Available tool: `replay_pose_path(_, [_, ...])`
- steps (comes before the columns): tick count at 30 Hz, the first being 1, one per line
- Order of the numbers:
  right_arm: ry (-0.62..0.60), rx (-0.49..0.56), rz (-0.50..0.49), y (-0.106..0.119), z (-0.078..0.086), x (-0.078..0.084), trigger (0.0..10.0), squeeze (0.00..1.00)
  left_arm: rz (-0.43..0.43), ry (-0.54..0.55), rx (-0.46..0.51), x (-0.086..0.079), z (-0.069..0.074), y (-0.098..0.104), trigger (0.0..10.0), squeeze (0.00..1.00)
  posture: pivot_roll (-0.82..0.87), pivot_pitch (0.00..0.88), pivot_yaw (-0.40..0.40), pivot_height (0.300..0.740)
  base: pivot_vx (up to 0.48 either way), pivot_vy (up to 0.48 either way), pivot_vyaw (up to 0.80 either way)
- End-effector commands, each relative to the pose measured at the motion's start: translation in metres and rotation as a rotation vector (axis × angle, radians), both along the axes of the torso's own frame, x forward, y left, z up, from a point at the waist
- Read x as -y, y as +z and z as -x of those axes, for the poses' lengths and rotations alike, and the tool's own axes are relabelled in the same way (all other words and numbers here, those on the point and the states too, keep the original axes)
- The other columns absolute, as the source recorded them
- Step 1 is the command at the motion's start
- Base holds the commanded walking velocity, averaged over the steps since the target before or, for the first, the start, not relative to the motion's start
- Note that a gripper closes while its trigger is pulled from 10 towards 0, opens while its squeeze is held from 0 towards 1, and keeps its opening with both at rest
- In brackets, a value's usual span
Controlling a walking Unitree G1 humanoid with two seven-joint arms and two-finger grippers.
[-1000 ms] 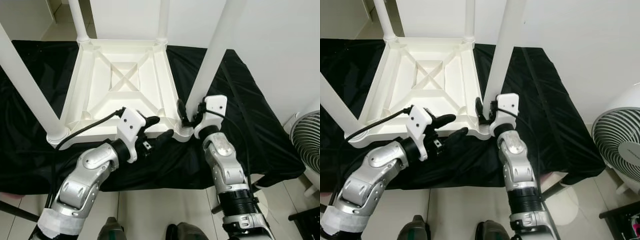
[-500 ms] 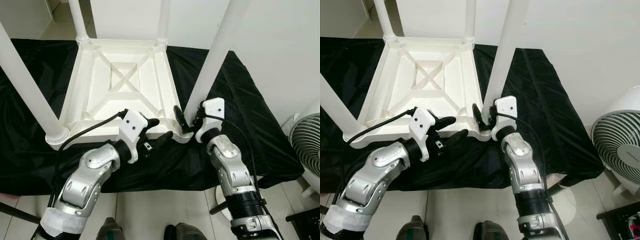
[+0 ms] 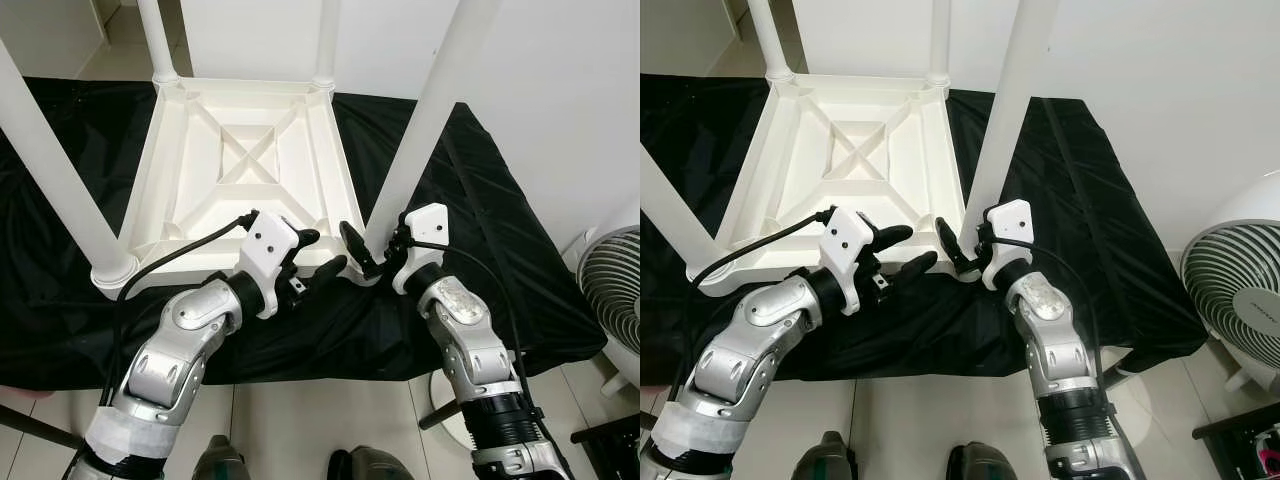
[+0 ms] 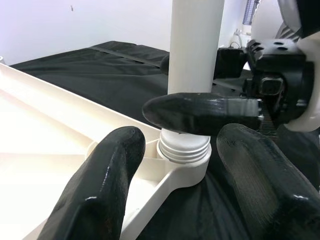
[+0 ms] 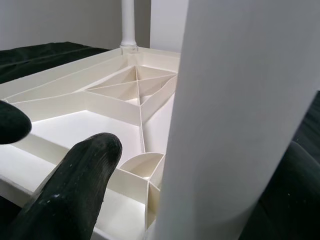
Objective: Building children table
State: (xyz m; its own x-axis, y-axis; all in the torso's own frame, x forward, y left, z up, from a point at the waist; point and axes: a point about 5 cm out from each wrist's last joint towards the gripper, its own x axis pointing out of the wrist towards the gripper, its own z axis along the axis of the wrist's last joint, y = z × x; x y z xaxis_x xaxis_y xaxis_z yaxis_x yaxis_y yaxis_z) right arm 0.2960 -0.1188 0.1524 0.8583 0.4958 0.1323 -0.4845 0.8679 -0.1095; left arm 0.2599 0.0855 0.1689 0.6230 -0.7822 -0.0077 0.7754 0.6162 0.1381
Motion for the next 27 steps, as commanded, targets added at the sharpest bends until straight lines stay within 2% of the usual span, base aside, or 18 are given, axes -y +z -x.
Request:
replay_pose_path(1, [0.03, 0.017, 0.007, 0.001, 0.001, 0.003, 10.0, 0.0, -0.002, 0.078, 0.006, -0.002, -0.004, -0.001, 10.0, 0.0, 0.01, 0.031, -0.032, 0.74, 0.0, 0.0, 0.0])
replay_pose_path(2, [0.076, 0.023, 0.033, 0.001, 0.001, 0.005, 10.0, 0.0, -0.01, 0.047, 0.003, -0.003, -0.002, 0.0, 10.0, 0.0, 0.01, 0.04, -0.03, 0.74, 0.0, 0.0, 0.0])
replay_pose_path(11, [0.187, 0.027, 0.078, 0.003, 0.0, 0.008, 10.0, 0.0, -0.034, 0.007, -0.006, -0.004, 0.001, -0.001, 10.0, 0.0, 0.03, 0.06, -0.034, 0.74, 0.0, 0.0, 0.0])
replay_pose_path(17, [0.298, 0.008, 0.129, 0.001, -0.011, 0.011, 10.0, 0.0, -0.028, -0.006, -0.013, -0.006, 0.004, -0.002, 10.0, 0.0, 0.05, 0.057, -0.04, 0.74, 0.0, 0.0, 0.0])
replay_pose_path(23, [0.35, -0.012, 0.156, -0.001, -0.017, 0.01, 10.0, 0.0, -0.033, -0.01, -0.017, -0.006, 0.005, -0.003, 10.0, 0.0, 0.05, 0.063, -0.029, 0.74, 0.0, 0.0, 0.0])
replay_pose_path(27, [0.396, -0.061, 0.182, -0.006, -0.027, 0.015, 10.0, 0.0, -0.056, -0.061, -0.023, -0.005, 0.011, -0.004, 10.0, 0.0, 0.05, 0.054, -0.03, 0.74, 0.0, 0.0, 0.0])
